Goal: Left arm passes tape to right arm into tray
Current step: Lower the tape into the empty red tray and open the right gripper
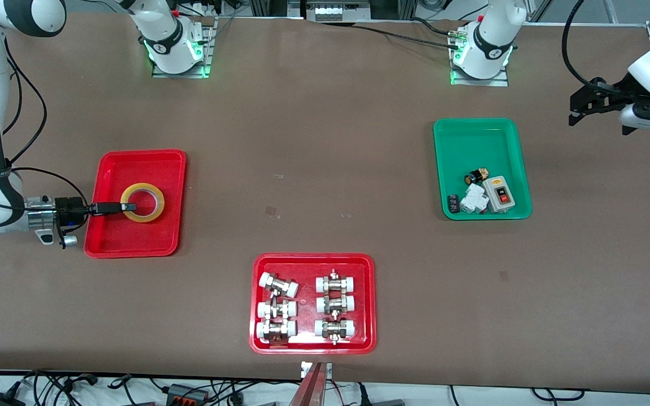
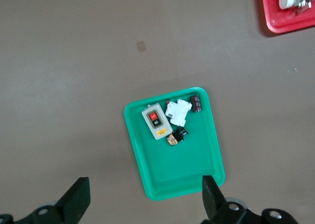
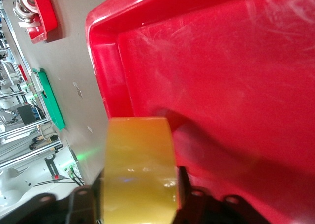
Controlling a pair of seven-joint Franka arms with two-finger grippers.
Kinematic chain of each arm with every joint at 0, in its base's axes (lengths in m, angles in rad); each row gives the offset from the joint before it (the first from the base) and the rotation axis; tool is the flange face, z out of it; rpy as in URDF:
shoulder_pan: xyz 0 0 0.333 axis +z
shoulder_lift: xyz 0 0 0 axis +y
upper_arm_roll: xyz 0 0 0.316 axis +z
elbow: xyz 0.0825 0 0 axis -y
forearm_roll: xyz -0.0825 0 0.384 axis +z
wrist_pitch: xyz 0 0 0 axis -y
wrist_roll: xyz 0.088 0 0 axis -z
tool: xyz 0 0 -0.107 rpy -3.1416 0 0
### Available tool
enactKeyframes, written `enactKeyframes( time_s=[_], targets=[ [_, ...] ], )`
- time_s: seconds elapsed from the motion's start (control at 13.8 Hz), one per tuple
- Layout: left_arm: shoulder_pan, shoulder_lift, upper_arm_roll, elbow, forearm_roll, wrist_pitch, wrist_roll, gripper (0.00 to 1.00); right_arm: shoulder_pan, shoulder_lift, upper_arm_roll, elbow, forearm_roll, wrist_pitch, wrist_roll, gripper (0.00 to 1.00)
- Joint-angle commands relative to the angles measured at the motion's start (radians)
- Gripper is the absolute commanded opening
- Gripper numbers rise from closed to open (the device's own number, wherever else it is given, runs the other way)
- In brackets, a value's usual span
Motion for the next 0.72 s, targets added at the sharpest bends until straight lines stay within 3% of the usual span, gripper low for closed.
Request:
enactKeyframes(
  time_s=[0.0, 0.36, 0.65],
  targets=[
    [-0.005, 0.039, -0.026, 0.062, 0.025, -0.040, -0.049, 1.00, -0.008, 0.003, 0.016, -0.013, -0.012, 0.015, -0.029, 1.00],
    [-0.023, 0.088, -0.028, 0.126, 0.020, -0.052, -0.162, 1.00, 0.007, -0.056, 0.016, -0.019, -0.218, 0.092, -0.027, 1.00],
    [-0.014, 0.095, -0.030, 0.117, 0.019, -0.052, -0.160, 1.00, 0.021, -0.216, 0.018, -0.018, -0.372, 0.077, -0.004, 1.00]
  ],
)
